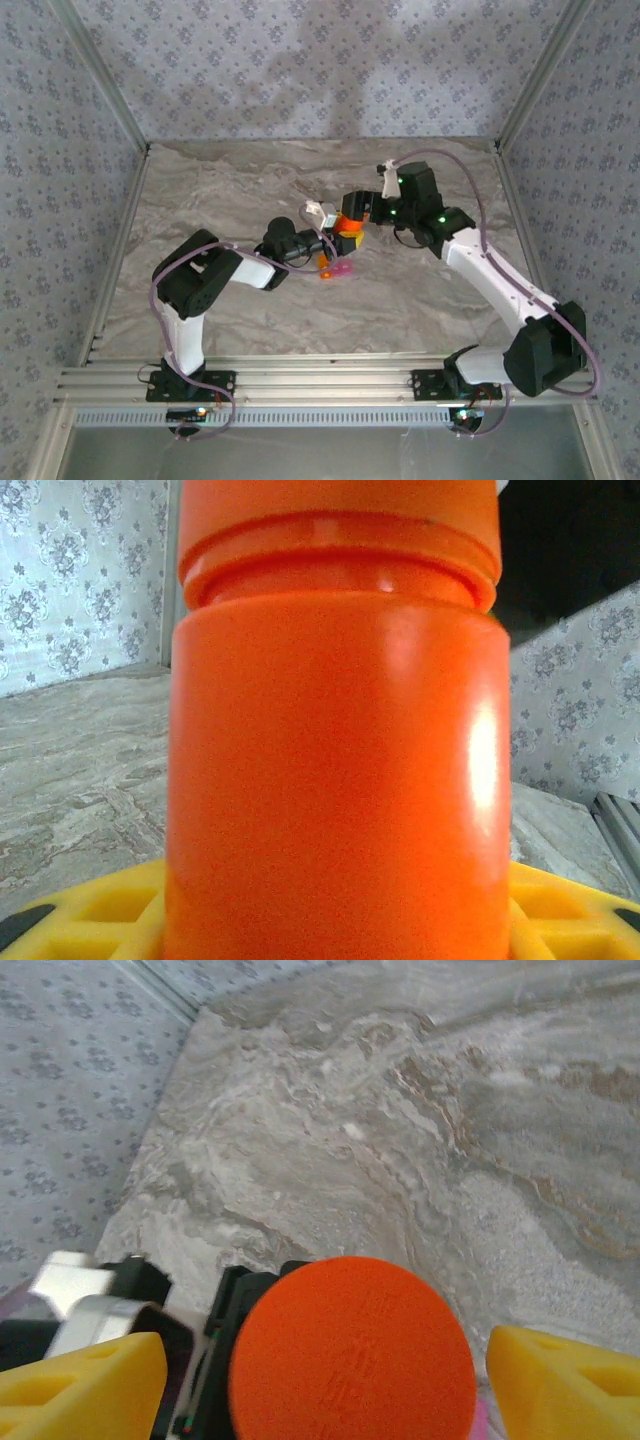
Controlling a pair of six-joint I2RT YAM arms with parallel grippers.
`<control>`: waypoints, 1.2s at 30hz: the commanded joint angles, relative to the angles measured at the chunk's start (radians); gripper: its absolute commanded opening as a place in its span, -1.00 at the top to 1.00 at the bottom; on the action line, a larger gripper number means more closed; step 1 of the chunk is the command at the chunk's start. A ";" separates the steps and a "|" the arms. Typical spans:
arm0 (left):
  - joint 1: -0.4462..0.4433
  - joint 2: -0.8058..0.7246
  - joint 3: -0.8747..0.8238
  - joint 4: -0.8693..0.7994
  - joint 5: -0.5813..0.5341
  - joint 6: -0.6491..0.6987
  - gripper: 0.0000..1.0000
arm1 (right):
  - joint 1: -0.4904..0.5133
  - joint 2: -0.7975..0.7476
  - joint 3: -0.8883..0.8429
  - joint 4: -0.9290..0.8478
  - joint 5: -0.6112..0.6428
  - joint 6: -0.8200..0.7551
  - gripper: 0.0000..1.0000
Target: Sort the pills into containers
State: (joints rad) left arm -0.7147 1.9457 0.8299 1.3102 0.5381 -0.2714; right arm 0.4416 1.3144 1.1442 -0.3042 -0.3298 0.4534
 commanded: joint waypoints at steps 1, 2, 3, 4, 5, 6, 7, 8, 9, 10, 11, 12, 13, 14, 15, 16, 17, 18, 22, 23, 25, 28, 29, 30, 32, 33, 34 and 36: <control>-0.002 -0.021 0.020 0.064 0.019 -0.002 1.00 | -0.025 -0.036 0.073 -0.067 -0.093 -0.135 -0.71; -0.003 -0.021 0.017 0.065 0.020 -0.002 1.00 | -0.037 -0.038 0.075 -0.066 -0.108 -0.161 -0.71; -0.003 -0.021 0.017 0.066 0.021 -0.002 1.00 | -0.047 -0.038 0.071 -0.058 -0.124 -0.185 -0.71; -0.003 -0.022 0.016 0.066 0.020 -0.002 1.00 | -0.058 -0.038 0.068 -0.054 -0.134 -0.208 -0.71; -0.003 -0.022 0.017 0.066 0.021 -0.001 1.00 | -0.068 -0.037 0.061 -0.039 -0.149 -0.229 -0.70; -0.003 -0.022 0.016 0.066 0.022 -0.002 1.00 | -0.079 -0.034 0.058 -0.030 -0.157 -0.246 -0.68; -0.003 -0.023 0.015 0.066 0.022 -0.002 1.00 | -0.088 -0.029 0.058 -0.029 -0.163 -0.255 -0.67; -0.003 -0.024 0.015 0.066 0.022 -0.002 1.00 | -0.097 -0.021 0.057 -0.022 -0.179 -0.266 -0.64; -0.003 -0.024 0.015 0.066 0.023 -0.002 1.00 | -0.103 -0.012 0.058 -0.018 -0.195 -0.276 -0.62; -0.002 -0.024 0.015 0.066 0.022 -0.002 1.00 | -0.105 -0.004 0.062 -0.020 -0.205 -0.283 -0.60; -0.002 -0.024 0.015 0.066 0.022 -0.002 1.00 | -0.109 0.007 0.067 -0.021 -0.222 -0.291 -0.59; -0.003 -0.024 0.015 0.066 0.022 -0.002 1.00 | -0.109 0.018 0.073 -0.021 -0.232 -0.295 -0.59; -0.003 -0.022 0.017 0.066 0.022 -0.002 1.00 | -0.110 0.028 0.079 -0.023 -0.240 -0.298 -0.59; -0.003 -0.022 0.017 0.066 0.022 -0.002 1.00 | -0.110 0.040 0.084 -0.026 -0.249 -0.301 -0.58; -0.003 -0.023 0.017 0.066 0.022 -0.002 1.00 | -0.110 0.051 0.089 -0.028 -0.256 -0.304 -0.58; -0.003 -0.023 0.018 0.066 0.023 0.000 1.00 | -0.109 0.059 0.093 -0.032 -0.259 -0.306 -0.56; -0.003 -0.022 0.017 0.066 0.022 0.000 1.00 | -0.110 0.067 0.095 -0.031 -0.264 -0.306 -0.54; -0.003 -0.022 0.017 0.065 0.023 0.000 1.00 | -0.109 0.074 0.098 -0.033 -0.269 -0.306 -0.52; -0.003 -0.022 0.017 0.064 0.023 0.000 1.00 | -0.108 0.089 0.101 -0.035 -0.277 -0.306 -0.43; -0.003 -0.022 0.020 0.064 0.022 0.000 1.00 | -0.108 0.091 0.101 -0.036 -0.277 -0.306 -0.41; -0.003 -0.021 0.020 0.064 0.022 0.000 1.00 | -0.107 0.098 0.101 -0.037 -0.279 -0.305 -0.39; -0.002 -0.022 0.018 0.064 0.021 0.000 1.00 | -0.107 0.107 0.103 -0.039 -0.282 -0.303 -0.32; -0.003 -0.022 0.018 0.064 0.021 -0.001 1.00 | -0.108 0.110 0.103 -0.041 -0.282 -0.302 -0.29; -0.002 -0.022 0.018 0.064 0.021 -0.002 1.00 | -0.108 0.112 0.103 -0.041 -0.283 -0.302 -0.24; -0.002 -0.024 0.016 0.066 0.020 -0.001 1.00 | -0.108 0.116 0.104 -0.043 -0.287 -0.300 -0.17; -0.003 -0.024 0.016 0.067 0.021 -0.001 1.00 | -0.107 0.120 0.106 -0.046 -0.288 -0.300 -0.13; -0.003 -0.025 0.015 0.067 0.020 -0.001 1.00 | -0.107 0.122 0.106 -0.048 -0.288 -0.300 -0.09; -0.003 -0.026 0.014 0.068 0.019 -0.002 1.00 | -0.104 0.123 0.106 -0.053 -0.289 -0.297 -0.01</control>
State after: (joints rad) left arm -0.7143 1.9457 0.8299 1.3098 0.5381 -0.2718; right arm 0.3344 1.4261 1.2167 -0.3264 -0.5995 0.1661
